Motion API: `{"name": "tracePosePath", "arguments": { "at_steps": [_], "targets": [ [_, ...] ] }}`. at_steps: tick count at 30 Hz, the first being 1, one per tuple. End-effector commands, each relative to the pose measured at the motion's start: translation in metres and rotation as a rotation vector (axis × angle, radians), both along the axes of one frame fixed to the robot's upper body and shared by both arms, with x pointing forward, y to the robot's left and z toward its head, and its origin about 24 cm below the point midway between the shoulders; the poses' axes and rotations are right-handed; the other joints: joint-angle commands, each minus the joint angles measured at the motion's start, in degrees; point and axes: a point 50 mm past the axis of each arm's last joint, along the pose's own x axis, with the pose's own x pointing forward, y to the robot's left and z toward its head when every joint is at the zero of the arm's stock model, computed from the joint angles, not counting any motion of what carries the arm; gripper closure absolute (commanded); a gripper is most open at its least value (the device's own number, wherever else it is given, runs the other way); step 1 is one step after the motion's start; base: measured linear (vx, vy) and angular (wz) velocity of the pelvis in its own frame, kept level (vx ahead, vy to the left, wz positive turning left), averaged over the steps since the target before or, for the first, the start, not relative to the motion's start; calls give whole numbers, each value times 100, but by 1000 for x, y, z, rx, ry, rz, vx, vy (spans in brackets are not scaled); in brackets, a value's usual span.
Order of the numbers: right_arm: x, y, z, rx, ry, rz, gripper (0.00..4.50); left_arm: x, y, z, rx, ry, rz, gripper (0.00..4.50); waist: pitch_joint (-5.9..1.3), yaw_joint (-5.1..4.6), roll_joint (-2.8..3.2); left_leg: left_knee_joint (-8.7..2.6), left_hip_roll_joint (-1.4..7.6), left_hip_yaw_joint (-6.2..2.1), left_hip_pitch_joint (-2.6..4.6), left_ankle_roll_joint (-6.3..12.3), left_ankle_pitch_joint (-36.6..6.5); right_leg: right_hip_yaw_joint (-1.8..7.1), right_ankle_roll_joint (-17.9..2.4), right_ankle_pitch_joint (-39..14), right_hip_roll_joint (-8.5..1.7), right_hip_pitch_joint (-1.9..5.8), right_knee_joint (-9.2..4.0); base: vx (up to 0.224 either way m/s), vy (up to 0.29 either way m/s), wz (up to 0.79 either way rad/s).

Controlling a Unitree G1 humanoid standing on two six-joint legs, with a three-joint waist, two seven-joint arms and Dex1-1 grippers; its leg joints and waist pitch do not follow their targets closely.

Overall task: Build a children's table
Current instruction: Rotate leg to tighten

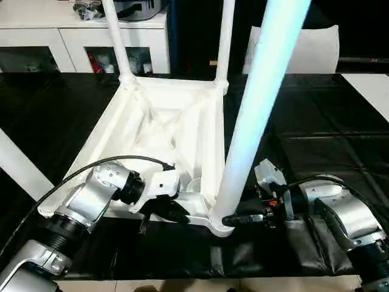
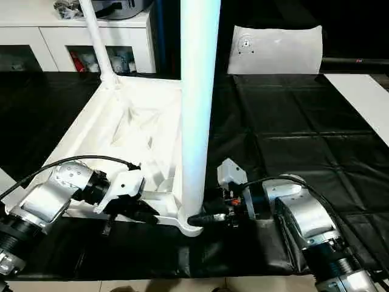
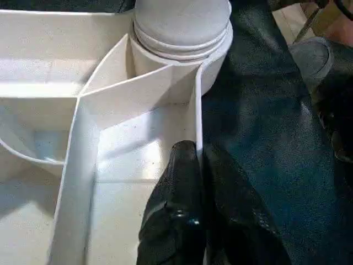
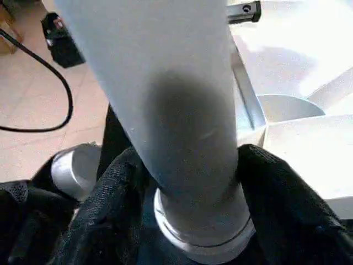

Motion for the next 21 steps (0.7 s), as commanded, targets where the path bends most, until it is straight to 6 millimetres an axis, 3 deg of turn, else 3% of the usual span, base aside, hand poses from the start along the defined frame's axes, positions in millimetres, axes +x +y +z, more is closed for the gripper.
{"name": "tracePosePath", "arguments": {
  "at_steps": [1, 4, 5, 7, 8, 9, 11, 12, 13, 14, 16, 17, 19, 20, 21],
  "targets": [
    [-1, 4, 3, 19, 10, 30, 219, 0, -8, 9, -57, -18, -39, 450, -373, -36, -63, -383, -17, 143, -29, 387, -860, 218, -1009, -1778, -185, 363, -331, 0, 0, 0],
    [-3, 11, 4, 54, 1, -9, 244, 0, -17, 12, -141, 6, 23, 450, -370, -43, -71, -382, -23, 148, -41, 369, -872, 218, -1007, -1792, -186, 374, -331, 0, 0, 0],
    [-3, 17, 3, 51, -14, -58, 245, 3, -25, 13, -158, -8, 86, 450, -360, -48, -46, -392, -17, 142, -37, 342, -893, 220, -978, -1862, -188, 365, -336, 0, 0, 0],
    [-2, 19, 2, 50, -16, -69, 249, 4, -27, 13, -158, -13, 99, 450, -346, -48, -61, -395, -32, 139, -25, 294, -1018, 209, -896, -2116, -182, 358, -378, 0, 0, 0],
    [0, 22, 0, 38, -28, -117, 250, 5, -31, 12, -164, -11, 134, 450, -344, -65, -19, -404, -43, 131, -36, 246, -1066, 203, -826, -2252, -184, 365, -381, 0, 0, 0],
    [2, 24, -2, 28, -36, -150, 250, 6, -33, 11, -168, -8, 156, 450, -335, -81, -39, -406, -51, 135, -34, 241, -1122, 193, -774, -2353, -175, 359, -416, 0, 0, 0],
    [17, 40, -10, 21, -41, -418, 252, 12, -56, 8, -207, -16, 300, 450, -312, -173, -37, -408, -80, 125, -44, 121, -1189, 166, -641, -2644, -170, 348, -445, 0, 0, 0],
    [21, 43, -12, 20, -37, -486, 253, 15, -61, 7, -207, -27, 339, 450, -314, -271, -48, -389, -117, 113, -66, 56, -1253, 126, -502, -2913, -163, 362, -482, 0, 0, 0],
    [24, 46, -13, 17, -31, -534, 255, 17, -65, 7, -208, -34, 372, 450, -321, -307, -56, -386, -130, 104, -73, 42, -1287, 108, -434, -3034, -168, 369, -502, 0, 0, 0],
    [29, 51, -15, 8, -24, -609, 255, 22, -72, 8, -217, -37, 431, 450, -331, -378, -66, -381, -146, 84, -120, 59, -1288, 87, -304, -3117, -162, 402, -514, 0, 0, 0],
    [37, 57, -16, 3, -4, -737, 256, 28, -83, 10, -236, -42, 518, 450, -329, -468, -21, -346, -164, 98, -64, 115, -1415, 67, -317, -3170, -139, 323, -574, 0, 0, 0],
    [39, 59, -17, 5, 4, -768, 256, 29, -86, 10, -240, -45, 537, 450, -331, -513, -31, -334, -176, 110, -68, 159, -1416, 68, -334, -3174, -126, 305, -594, 0, 0, 0],
    [46, 67, -17, -21, -7, -879, 257, 33, -96, 12, -255, -53, 599, 450, -345, -533, -18, -346, -166, 93, -80, 215, -1406, 62, -364, -3052, -129, 320, -587, 0, 0, 0],
    [49, 69, -17, -37, -16, -915, 257, 34, -99, 13, -260, -56, 614, 450, -350, -551, 17, -351, -155, 95, -67, 214, -1393, 71, -418, -2903, -118, 302, -579, 0, 0, 0],
    [51, 71, -17, -54, -29, -920, 257, 35, -101, 14, -268, -55, 624, 450, -349, -560, 5, -352, -157, 91, -67, 210, -1388, 71, -441, -2848, -116, 304, -571, 0, 0, 0]
  ]
}}
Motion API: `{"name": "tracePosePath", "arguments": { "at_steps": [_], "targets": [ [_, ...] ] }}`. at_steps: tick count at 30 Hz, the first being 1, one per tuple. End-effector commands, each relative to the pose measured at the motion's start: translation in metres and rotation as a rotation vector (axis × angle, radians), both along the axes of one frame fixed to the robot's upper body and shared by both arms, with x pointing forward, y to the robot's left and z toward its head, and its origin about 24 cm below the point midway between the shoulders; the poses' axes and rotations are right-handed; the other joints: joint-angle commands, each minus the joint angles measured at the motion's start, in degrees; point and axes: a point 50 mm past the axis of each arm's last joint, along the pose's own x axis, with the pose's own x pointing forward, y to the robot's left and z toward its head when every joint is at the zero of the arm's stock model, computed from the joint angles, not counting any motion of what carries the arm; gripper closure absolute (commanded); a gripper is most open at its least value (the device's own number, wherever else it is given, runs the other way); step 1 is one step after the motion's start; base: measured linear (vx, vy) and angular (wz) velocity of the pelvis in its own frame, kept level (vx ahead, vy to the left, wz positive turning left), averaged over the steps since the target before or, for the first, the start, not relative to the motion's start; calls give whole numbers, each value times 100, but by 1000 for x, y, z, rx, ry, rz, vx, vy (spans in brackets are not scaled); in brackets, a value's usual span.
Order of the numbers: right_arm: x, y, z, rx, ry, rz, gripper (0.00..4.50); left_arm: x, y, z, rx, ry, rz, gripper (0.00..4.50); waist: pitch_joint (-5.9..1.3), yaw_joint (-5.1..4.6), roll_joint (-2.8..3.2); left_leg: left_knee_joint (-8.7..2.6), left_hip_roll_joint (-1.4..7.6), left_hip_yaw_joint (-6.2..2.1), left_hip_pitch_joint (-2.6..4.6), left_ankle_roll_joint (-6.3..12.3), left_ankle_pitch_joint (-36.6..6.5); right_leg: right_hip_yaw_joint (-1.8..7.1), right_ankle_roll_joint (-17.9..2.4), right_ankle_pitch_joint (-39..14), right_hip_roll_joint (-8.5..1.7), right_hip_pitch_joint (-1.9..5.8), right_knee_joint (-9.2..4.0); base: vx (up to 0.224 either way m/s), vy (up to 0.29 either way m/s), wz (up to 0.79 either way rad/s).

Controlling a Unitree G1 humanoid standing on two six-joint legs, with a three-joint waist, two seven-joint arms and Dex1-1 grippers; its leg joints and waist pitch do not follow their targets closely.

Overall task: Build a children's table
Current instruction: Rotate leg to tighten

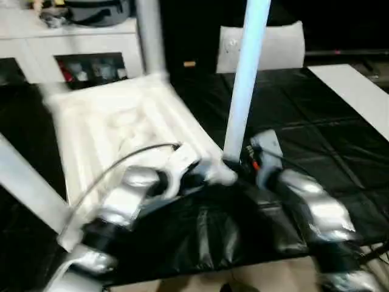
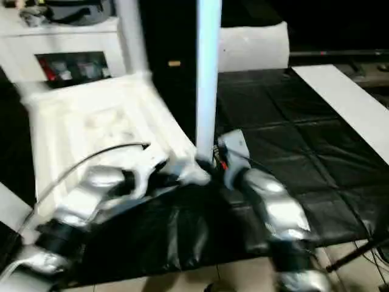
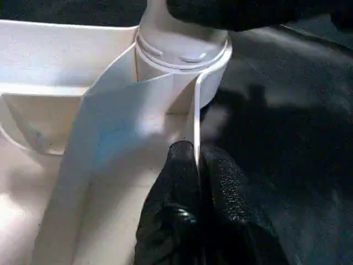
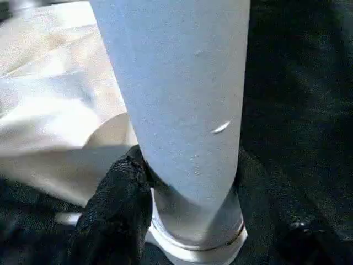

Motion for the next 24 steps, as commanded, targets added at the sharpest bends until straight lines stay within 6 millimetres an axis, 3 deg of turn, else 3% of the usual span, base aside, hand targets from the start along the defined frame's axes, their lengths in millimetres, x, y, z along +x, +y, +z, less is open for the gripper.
{"name": "tracePosePath", "arguments": {
  "at_steps": [1, 3, 5, 11, 17, 20, 24],
  "targets": [
    [-5, 36, -8, -5, 52, 88, 257, 0, -41, 27, -130, -78, -89, 450, -351, 18, -16, -397, -147, 98, -79, 234, -1385, 94, -529, -2684, -122, 346, -521, 0, 0, 0],
    [-3, 36, -4, 34, 32, 66, 257, -1, -41, 28, -138, -78, -88, 450, -359, 19, -7, -402, -130, 108, -90, 301, -1249, 131, -663, -2296, -134, 361, -486, 0, 0, 0],
    [-6, 34, 3, 95, -8, 93, 201, -2, -35, 26, -120, -78, -111, 450, -375, 26, -4, -403, -116, 109, -92, 353, -1135, 152, -777, -1994, -139, 380, -445, 0, 0, 0],
    [-17, 16, 6, 125, -59, 173, 163, -6, -12, 24, -80, -98, -221, 450, -394, 96, -1, -395, -94, 129, -93, 514, -743, 188, -1056, -1316, -154, 422, -365, 0, 0, 0],
    [-32, -14, 11, 55, -124, 402, 111, -16, 15, 21, -35, -82, -409, 450, -363, 197, 23, -413, -52, 151, -28, 513, -1013, 205, -1080, -1536, -158, 378, -378, 0, 0, 0],
    [-41, -23, 14, 41, -102, 541, 103, -21, 24, 18, 13, -83, -508, 450, -344, 321, 20, -432, -24, 153, 32, 493, -1210, 231, -1049, -1666, -159, 349, -380, 0, 0, 0],
    [-49, -35, 18, 38, -55, 715, 103, -28, 32, 18, 30, -52, -644, 450, -342, 396, -2, -442, -13, 152, 20, 434, -1227, 245, -1090, -1636, -173, 352, -355, 0, 0, 0]
  ]
}}
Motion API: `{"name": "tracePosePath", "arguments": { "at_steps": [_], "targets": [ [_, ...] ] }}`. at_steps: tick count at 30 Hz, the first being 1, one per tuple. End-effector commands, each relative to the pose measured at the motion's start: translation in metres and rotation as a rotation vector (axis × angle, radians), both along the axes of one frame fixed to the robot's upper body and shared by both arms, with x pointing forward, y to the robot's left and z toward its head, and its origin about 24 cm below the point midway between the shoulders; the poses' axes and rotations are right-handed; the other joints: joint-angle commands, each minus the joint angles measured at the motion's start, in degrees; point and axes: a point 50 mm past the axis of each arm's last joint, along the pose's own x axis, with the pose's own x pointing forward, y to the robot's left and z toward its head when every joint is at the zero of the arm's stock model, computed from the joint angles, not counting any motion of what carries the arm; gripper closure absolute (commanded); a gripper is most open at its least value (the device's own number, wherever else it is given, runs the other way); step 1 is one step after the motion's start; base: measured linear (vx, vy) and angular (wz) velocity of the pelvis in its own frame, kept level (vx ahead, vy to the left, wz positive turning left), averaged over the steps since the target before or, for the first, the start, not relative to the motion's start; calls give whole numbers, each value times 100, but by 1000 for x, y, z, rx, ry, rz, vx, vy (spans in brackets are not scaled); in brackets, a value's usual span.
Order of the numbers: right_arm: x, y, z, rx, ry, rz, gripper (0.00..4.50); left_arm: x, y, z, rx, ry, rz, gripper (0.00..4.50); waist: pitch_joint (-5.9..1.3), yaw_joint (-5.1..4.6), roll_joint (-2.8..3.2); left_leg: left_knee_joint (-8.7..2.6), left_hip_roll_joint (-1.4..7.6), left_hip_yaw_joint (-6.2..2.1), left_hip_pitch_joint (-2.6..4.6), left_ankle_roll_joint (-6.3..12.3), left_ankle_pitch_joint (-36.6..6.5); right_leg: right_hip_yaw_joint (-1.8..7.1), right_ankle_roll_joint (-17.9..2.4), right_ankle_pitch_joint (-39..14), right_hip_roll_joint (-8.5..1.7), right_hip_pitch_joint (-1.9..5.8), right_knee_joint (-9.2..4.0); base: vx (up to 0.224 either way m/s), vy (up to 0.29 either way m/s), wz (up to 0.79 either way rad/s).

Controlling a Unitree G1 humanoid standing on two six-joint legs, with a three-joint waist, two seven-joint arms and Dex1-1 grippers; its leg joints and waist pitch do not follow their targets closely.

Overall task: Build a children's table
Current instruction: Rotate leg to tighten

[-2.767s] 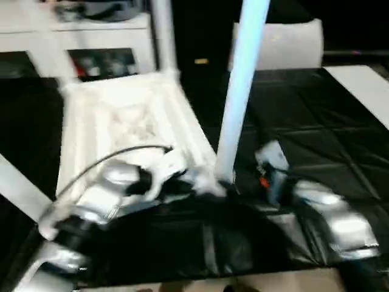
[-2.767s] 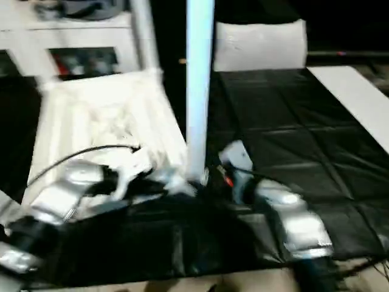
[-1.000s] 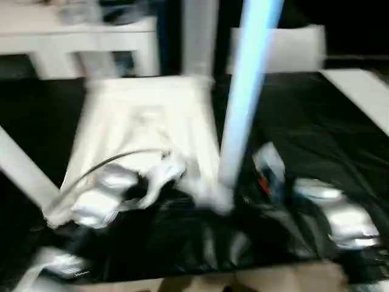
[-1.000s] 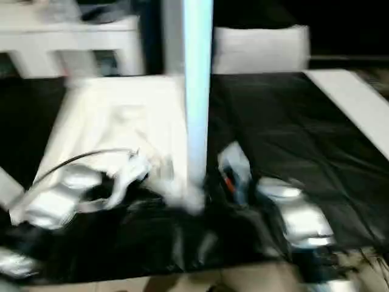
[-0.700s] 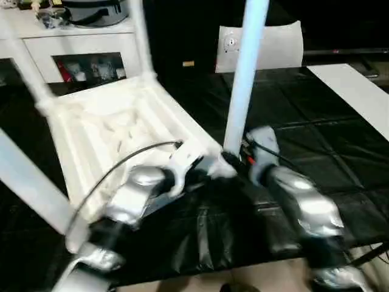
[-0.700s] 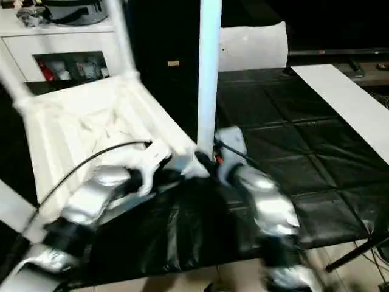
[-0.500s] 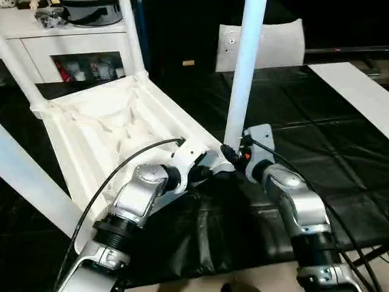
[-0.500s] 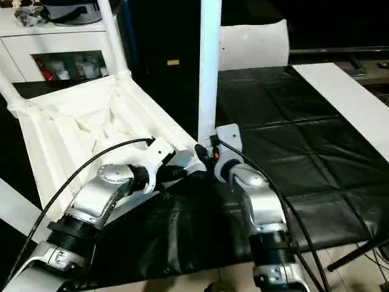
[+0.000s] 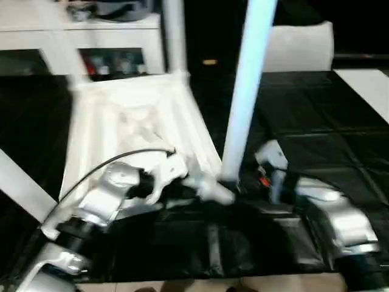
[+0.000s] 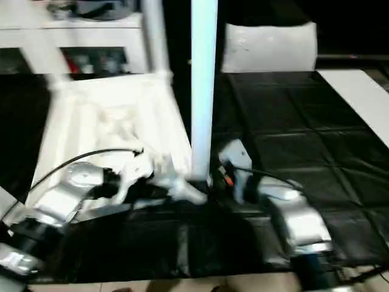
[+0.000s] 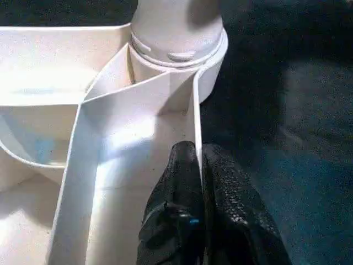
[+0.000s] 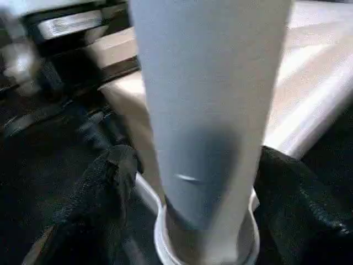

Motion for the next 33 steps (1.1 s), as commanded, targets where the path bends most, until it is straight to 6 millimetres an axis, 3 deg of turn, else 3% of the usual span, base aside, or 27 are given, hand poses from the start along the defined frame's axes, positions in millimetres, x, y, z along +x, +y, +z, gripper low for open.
{"name": "tracePosePath", "arguments": {
  "at_steps": [1, 5, 8, 10, 11, 12, 18, 20, 28, 29, 31, 33],
  "targets": [
    [-4, -1, 4, -2, 11, 108, 103, -6, -13, 12, -37, -23, -174, 450, -350, -38, -14, -411, -13, 137, 20, 416, -1233, 216, -1080, -1643, -168, 337, -337, 0, 0, 0],
    [-8, -6, 5, -20, 55, 219, 103, -9, -5, 13, -8, -8, -264, 450, -353, -22, -60, -404, -25, 140, -27, 434, -1116, 217, -1050, -1688, -184, 373, -332, 0, 0, 0],
    [-9, -10, 4, -44, 93, 302, 135, -13, 3, 13, 36, 5, -348, 450, -345, -13, -81, -403, -22, 143, -27, 441, -1142, 206, -984, -1960, -187, 359, -355, 0, 0, 0],
    [-9, -10, 4, -51, 100, 317, 139, -14, 4, 14, 42, 6, -361, 450, -344, -3, -61, -401, -11, 142, -34, 432, -1095, 216, -1014, -1899, -187, 357, -339, 0, 0, 0],
    [-9, -10, 4, -54, 111, 343, 165, -14, 5, 14, 48, 7, -379, 450, -342, 2, -59, -405, -10, 142, -29, 414, -1112, 212, -1022, -1912, -188, 355, -343, 0, 0, 0],
    [-10, -10, 4, -53, 118, 356, 172, -15, 5, 14, 53, 6, -394, 450, -344, 6, -91, -404, -10, 146, -26, 399, -1136, 212, -1016, -1949, -189, 359, -347, 0, 0, 0],
    [-11, -6, 5, -42, 124, 405, 221, -15, 7, 14, 62, -2, -405, 450, -347, 12, -91, -406, -12, 141, -30, 372, -1094, 211, -993, -1968, -189, 362, -336, 0, 0, 0],
    [-13, -4, 5, -37, 127, 420, 245, -13, 8, 14, 62, -8, -399, 450, -351, 16, -98, -403, -9, 143, -26, 361, -1069, 216, -1014, -1908, -187, 363, -327, 0, 0, 0],
    [-20, 4, 1, 3, 151, 436, 253, -12, 7, 12, 50, -7, -356, 450, -349, 42, -90, -404, -9, 145, -21, 338, -1083, 218, -978, -1989, -186, 358, -335, 0, 0, 0],
    [-20, 6, 1, 30, 156, 412, 254, -10, 7, 12, 48, -11, -326, 450, -350, 51, -67, -406, -9, 142, -21, 327, -1096, 217, -982, -1972, -187, 359, -334, 0, 0, 0],
    [-20, 7, 1, 47, 159, 395, 254, -9, 6, 12, 47, -15, -307, 450, -346, 63, -76, -410, -10, 143, -15, 315, -1121, 216, -986, -1977, -184, 357, -340, 0, 0, 0],
    [-16, 15, -2, 90, 131, 244, 254, 0, -2, 14, 12, -11, -138, 450, -326, 49, -43, -415, -17, 149, 5, 237, -1285, 211, -937, -2172, -176, 332, -373, 0, 0, 0]
  ]
}}
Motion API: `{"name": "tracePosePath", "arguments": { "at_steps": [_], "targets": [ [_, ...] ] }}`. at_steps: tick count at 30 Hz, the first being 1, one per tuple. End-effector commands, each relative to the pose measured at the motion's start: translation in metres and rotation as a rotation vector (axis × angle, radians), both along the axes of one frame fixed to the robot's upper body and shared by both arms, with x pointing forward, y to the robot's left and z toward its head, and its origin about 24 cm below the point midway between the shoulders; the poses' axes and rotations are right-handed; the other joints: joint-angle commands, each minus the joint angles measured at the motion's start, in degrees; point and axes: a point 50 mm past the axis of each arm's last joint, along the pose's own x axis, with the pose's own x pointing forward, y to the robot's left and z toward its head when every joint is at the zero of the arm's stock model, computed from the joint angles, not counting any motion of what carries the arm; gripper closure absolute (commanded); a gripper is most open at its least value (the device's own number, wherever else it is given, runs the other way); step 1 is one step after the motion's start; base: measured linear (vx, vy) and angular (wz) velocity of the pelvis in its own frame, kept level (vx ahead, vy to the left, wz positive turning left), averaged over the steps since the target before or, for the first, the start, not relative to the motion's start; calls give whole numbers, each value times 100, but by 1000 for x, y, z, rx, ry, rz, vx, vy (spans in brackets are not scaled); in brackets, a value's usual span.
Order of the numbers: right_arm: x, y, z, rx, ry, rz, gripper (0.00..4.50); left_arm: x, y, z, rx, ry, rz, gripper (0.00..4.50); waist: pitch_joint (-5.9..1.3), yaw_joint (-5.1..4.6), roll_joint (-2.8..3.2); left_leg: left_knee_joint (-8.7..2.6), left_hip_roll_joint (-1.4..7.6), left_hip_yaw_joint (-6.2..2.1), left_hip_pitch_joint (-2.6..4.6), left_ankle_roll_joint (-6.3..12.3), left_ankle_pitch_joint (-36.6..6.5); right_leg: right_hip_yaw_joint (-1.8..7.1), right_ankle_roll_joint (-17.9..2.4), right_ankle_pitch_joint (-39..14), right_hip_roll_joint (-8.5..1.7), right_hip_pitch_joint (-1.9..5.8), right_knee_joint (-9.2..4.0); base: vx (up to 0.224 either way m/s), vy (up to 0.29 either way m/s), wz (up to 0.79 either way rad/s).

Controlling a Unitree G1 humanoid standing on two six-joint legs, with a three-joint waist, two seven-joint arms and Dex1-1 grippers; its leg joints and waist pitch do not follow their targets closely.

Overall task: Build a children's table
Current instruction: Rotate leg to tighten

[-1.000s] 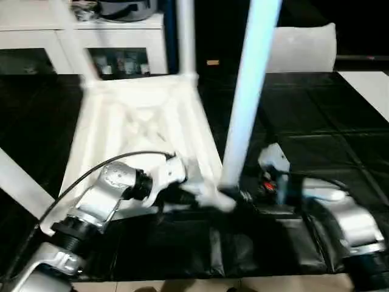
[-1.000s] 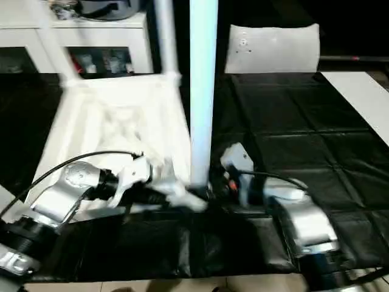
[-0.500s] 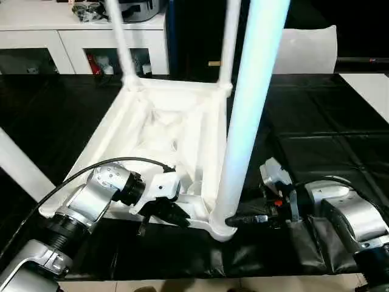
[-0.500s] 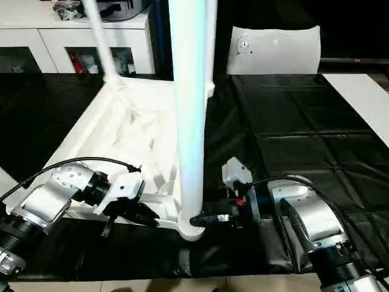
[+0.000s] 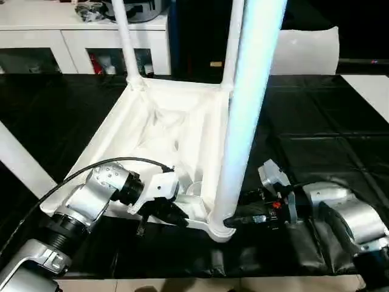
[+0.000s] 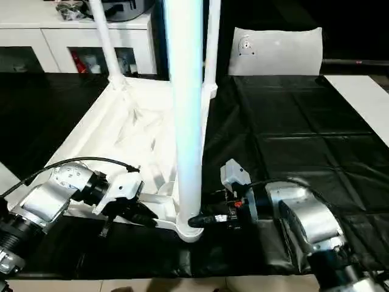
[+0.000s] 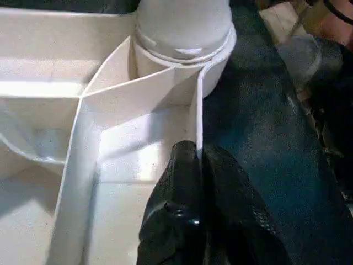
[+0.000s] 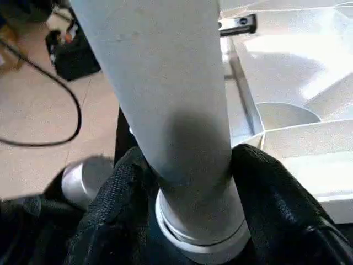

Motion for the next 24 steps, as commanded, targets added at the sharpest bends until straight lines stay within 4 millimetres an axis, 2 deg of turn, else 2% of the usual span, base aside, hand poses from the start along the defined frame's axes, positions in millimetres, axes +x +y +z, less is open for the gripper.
{"name": "tracePosePath", "arguments": {
  "at_steps": [1, 2, 3, 4, 6, 8, 9, 11, 13, 15, 16, 18, 20, 21, 24],
  "targets": [
    [4, 17, 4, 59, -30, -95, 254, 10, -21, 12, -62, -50, 96, 450, -321, -63, -27, -416, -26, 146, -5, 206, -1306, 211, -952, -2210, -181, 308, -408, 0, 0, 0],
    [8, 22, 0, 43, -48, -188, 254, 12, -27, 13, -83, -44, 147, 450, -311, -74, -29, -427, -45, 133, -14, 158, -1381, 191, -854, -2481, -183, 314, -431, 0, 0, 0],
    [12, 25, -2, 32, -46, -245, 254, 13, -32, 13, -93, -50, 176, 450, -306, -101, 3, -425, -70, 121, -5, 107, -1446, 162, -719, -2759, -178, 307, -469, 0, 0, 0],
    [13, 26, -3, 28, -44, -266, 254, 14, -33, 13, -97, -53, 187, 450, -300, -128, -19, -422, -79, 125, -2, 90, -1473, 157, -650, -2875, -174, 295, -499, 0, 0, 0],
    [25, 38, -8, 12, -29, -425, 256, 20, -49, 13, -139, -55, 306, 450, -292, -275, -17, -427, -106, 82, -68, 44, -1562, 104, -473, -3116, -170, 332, -519, 0, 0, 0],
    [34, 46, -10, -2, -14, -537, 257, 26, -60, 12, -164, -59, 398, 450, -290, -408, -36, -398, -139, 71, -86, 53, -1693, 49, -354, -3344, -157, 328, -577, 0, 0, 0],
    [39, 51, -11, -15, -6, -595, 257, 30, -65, 13, -175, -62, 451, 450, -296, -489, -4, -381, -156, 62, -74, 67, -1728, 27, -329, -3417, -160, 303, -606, 0, 0, 0],
    [47, 57, -13, -40, 20, -700, 257, 34, -72, 14, -194, -69, 525, 450, -317, -586, -16, -367, -175, 50, -108, 108, -1671, 1, -327, -3315, -150, 323, -624, 0, 0, 0],
    [55, 63, -13, -67, 39, -801, 257, 40, -80, 16, -212, -80, 606, 450, -324, -649, -17, -360, -183, 49, -118, 154, -1659, -4, -355, -3255, -141, 315, -625, 0, 0, 0],
    [61, 69, -13, -69, 50, -858, 257, 43, -86, 18, -222, -87, 662, 450, -346, -687, -14, -361, -170, 54, -115, 208, -1536, 26, -503, -2920, -137, 309, -586, 0, 0, 0],
    [62, 73, -10, -63, 35, -859, 257, 43, -90, 19, -222, -90, 678, 450, -352, -680, -2, -365, -160, 54, -106, 226, -1507, 39, -539, -2817, -140, 305, -576, 0, 0, 0],
    [62, 76, -5, -27, -8, -843, 201, 42, -92, 19, -223, -92, 674, 450, -376, -663, -5, -367, -131, 70, -119, 323, -1246, 94, -772, -2159, -138, 331, -501, 0, 0, 0],
    [60, 76, -4, -6, -17, -831, 187, 40, -92, 18, -212, -98, 656, 450, -395, -647, -1, -361, -116, 76, -142, 391, -960, 125, -980, -1598, -144, 368, -423, 52, -5, 3],
    [59, 75, -4, -7, -25, -829, 180, 39, -91, 16, -204, -102, 643, 450, -407, -634, -1, -354, -114, 81, -146, 433, -801, 133, -1088, -1321, -151, 389, -388, 51, -7, 2],
    [55, 63, -4, -1, -72, -807, 155, 37, -80, 12, -178, -108, 616, 450, -424, -569, -1, -339, -109, 94, -137, 548, -498, 151, -1230, -899, -152, 418, -335, 0, 0, 0]
  ]
}}
